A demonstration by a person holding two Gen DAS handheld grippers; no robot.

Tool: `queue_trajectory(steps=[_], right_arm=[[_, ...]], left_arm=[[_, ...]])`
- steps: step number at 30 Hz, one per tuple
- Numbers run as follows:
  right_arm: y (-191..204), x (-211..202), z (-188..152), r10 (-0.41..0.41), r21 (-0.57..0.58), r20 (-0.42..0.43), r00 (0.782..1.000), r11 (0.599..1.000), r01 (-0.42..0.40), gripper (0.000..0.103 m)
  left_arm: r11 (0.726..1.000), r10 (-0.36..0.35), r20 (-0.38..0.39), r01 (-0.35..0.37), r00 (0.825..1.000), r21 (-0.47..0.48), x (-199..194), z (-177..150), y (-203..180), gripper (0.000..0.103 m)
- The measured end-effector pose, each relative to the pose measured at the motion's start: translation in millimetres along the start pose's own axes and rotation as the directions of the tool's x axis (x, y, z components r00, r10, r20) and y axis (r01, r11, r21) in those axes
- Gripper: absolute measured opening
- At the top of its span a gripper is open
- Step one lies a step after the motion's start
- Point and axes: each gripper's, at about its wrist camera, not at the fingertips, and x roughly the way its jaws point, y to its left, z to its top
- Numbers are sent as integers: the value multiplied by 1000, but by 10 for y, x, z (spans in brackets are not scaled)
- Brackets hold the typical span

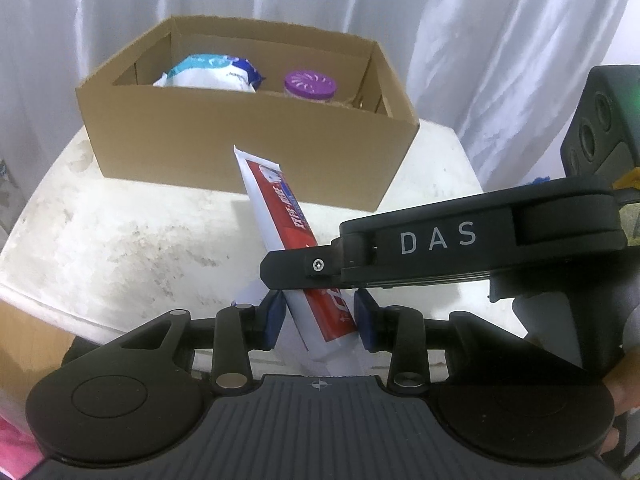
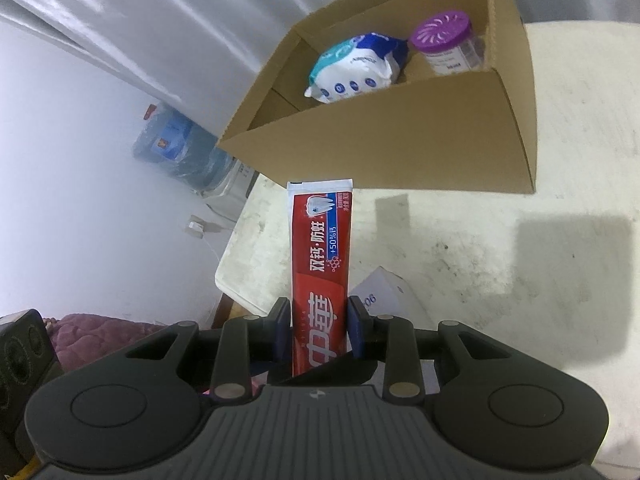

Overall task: Organize objects
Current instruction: 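Hold the red toothpaste tube upright in the right gripper, then carry the toothpaste tube with the right gripper into the cardboard box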

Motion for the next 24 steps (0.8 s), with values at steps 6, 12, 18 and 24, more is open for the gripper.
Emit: queue_trajectory(steps=[6, 12, 18, 24], right_arm=[[57, -29, 33, 2, -15, 11, 1000, 1000, -2, 34], [82, -36, 31, 7, -21, 13, 1000, 1000, -7, 34], [125, -26, 48, 13, -33, 15, 1000, 999, -13, 34], [174, -10, 70, 19, -43, 18, 1000, 999, -18, 34]], left_arm=[[1000, 3, 18, -3, 1000, 2, -41, 19, -9, 36], [1000, 10, 24, -10, 1000, 5, -81, 36, 2, 36], [1000, 15, 34, -15, 999, 2, -124, 57, 33, 36], [1000, 21, 46, -21, 999, 3, -158, 71, 57, 36]])
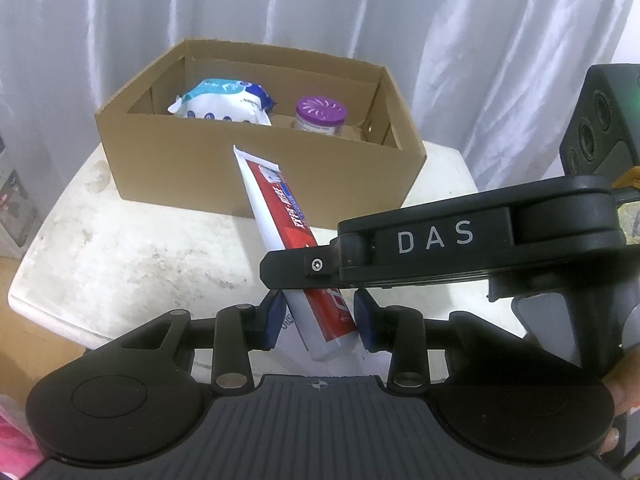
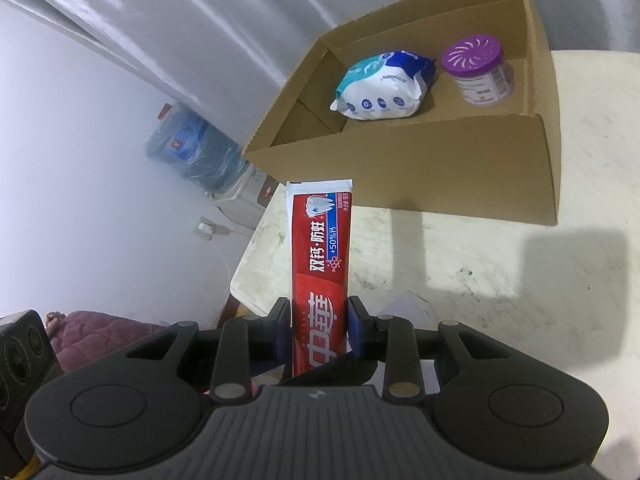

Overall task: Organize objects
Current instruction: 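Carry the toothpaste tube with the right gripper into the cardboard box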

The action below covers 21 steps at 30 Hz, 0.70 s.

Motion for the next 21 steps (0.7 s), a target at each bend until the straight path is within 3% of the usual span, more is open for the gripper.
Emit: queue_trajectory(steps=[12, 21], right_arm=[[129, 45, 206, 12, -35, 16, 1000, 999, -12, 34], [379, 103, 783, -4, -129, 37, 999, 992, 8, 34]], left_arm=[[1000, 7, 46, -7, 999, 1, -37, 177, 61, 36], [1000, 9, 116, -7, 993, -18, -13, 686, 198, 36]])
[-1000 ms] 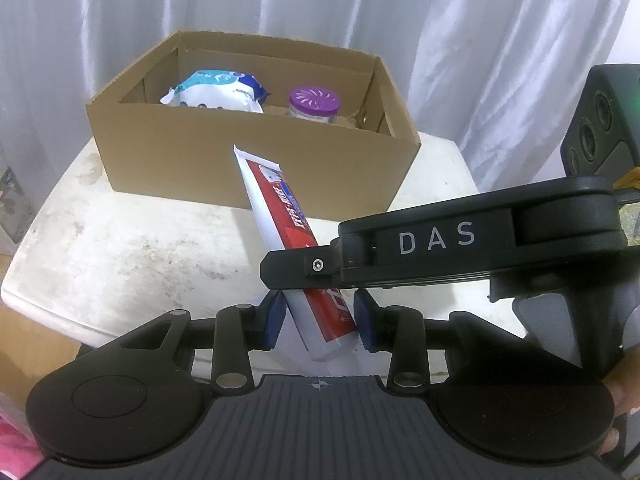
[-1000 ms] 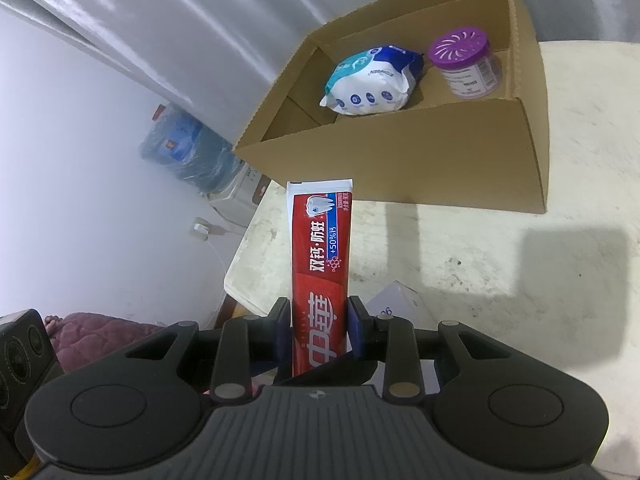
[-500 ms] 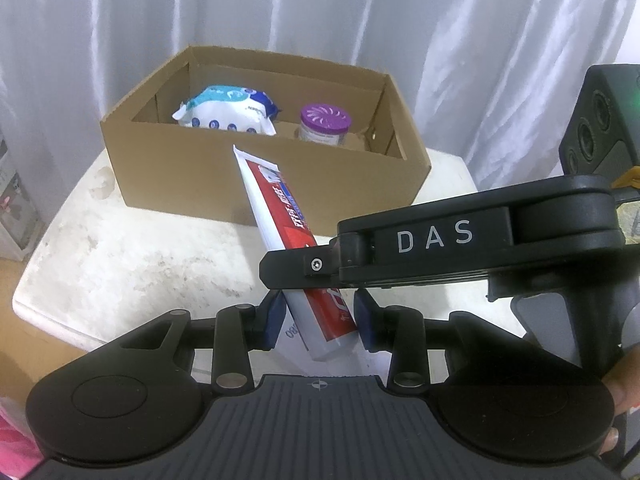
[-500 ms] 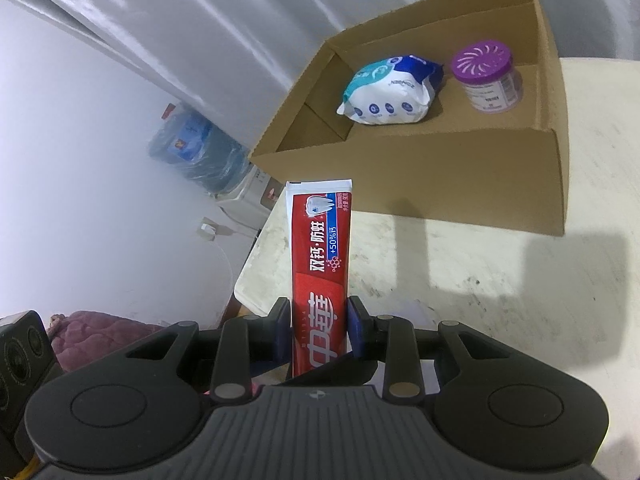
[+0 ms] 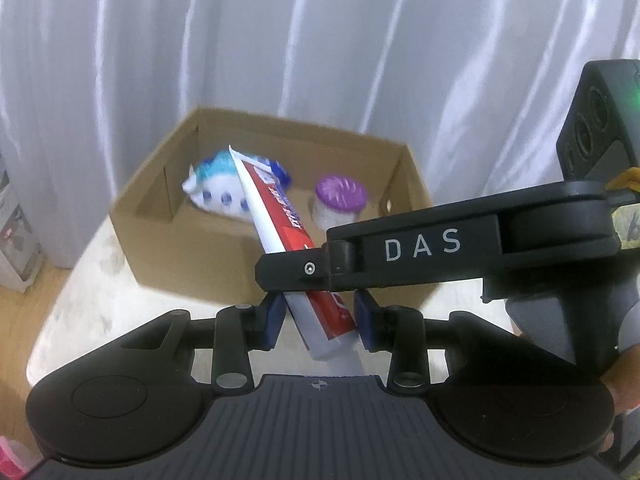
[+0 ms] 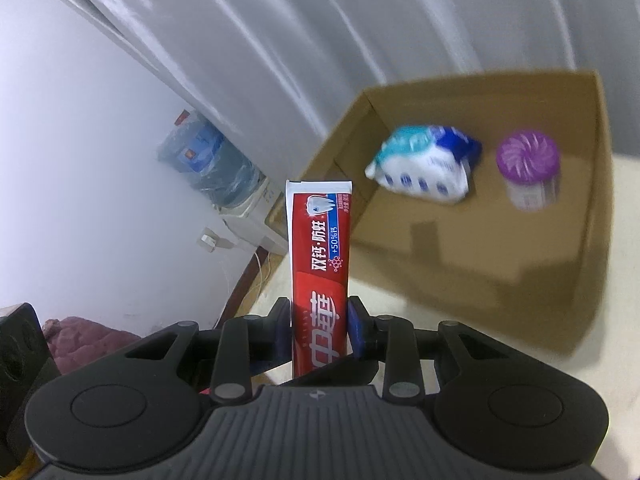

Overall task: Organize objects
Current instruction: 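Carry the toothpaste tube with the right gripper into the cardboard box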

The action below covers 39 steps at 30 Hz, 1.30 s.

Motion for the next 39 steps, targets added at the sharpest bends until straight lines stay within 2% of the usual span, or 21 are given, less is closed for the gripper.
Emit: queue_trajectory(steps=[7, 11, 15, 20, 26, 31, 35, 39], right_arm=[[36, 250, 624, -11, -48, -57, 998, 999, 8, 34], [-16, 494, 947, -13, -57, -138, 990, 998, 5, 34], [-158, 784, 1155, 1, -26, -243, 970, 1000, -7, 34], [-344, 1127, 1228, 14, 9, -342, 940, 1000, -11, 34], [-495, 1458, 1246, 32, 48, -411, 911, 999, -13, 34], [-514, 1621, 1283, 2, 14, -422, 907, 1000, 4, 34], [-529, 1679, 1279, -51, -26, -420, 906, 999, 45, 34], [-541, 1599, 1269, -38, -15, -408, 912, 999, 35, 34]], left_arm=[[996, -10, -9, 9, 1000, -94, 231, 480, 210, 36], [987, -22, -39, 15, 999, -162, 419, 681, 362, 37], [970, -49, -94, 25, 994, -240, 647, 761, 557, 37], [956, -44, -149, -2, 988, -293, 894, 754, 704, 38], [948, -17, -188, -44, 982, -317, 1069, 719, 830, 39], [960, 20, -192, -72, 981, -272, 1081, 771, 744, 40], [961, -7, -173, -41, 985, -272, 1032, 784, 739, 44], [969, 8, -144, -43, 990, -241, 932, 759, 708, 50]])
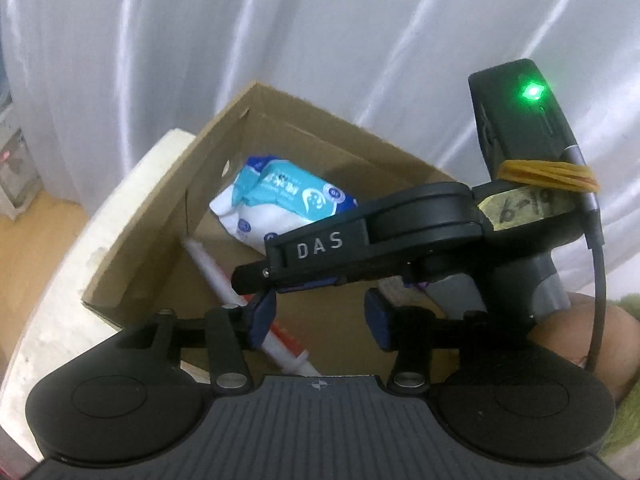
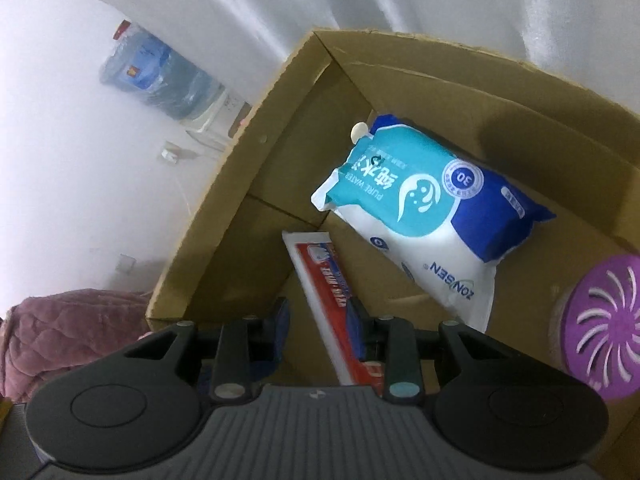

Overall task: Organize objects
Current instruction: 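Carry the toothpaste tube with the right gripper into the cardboard box, then open the right gripper to drop the tube beside the wipes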

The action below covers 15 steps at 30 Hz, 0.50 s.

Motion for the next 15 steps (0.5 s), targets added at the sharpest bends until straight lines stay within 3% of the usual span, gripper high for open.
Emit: queue_trajectory(steps=[4, 8, 10, 15], right_arm=[[24, -164, -50, 0, -1, 44, 999, 1000, 1, 34], [74, -460, -169, 15, -3, 121, 993, 1000, -15, 37], [107, -656, -264, 19, -5, 173, 985, 1000, -18, 45], [173, -1169, -612, 46, -5, 303, 952, 999, -47, 50]], left_arm=[[1000, -7, 33, 6, 999, 24, -95, -8, -25, 57], [998, -5, 88, -1, 996, 69, -286, -71, -76, 71], [996, -8, 111, -2, 994, 91, -419, -123, -98, 76], [992, -20, 173, -1, 985, 122, -778, -286, -73, 94]])
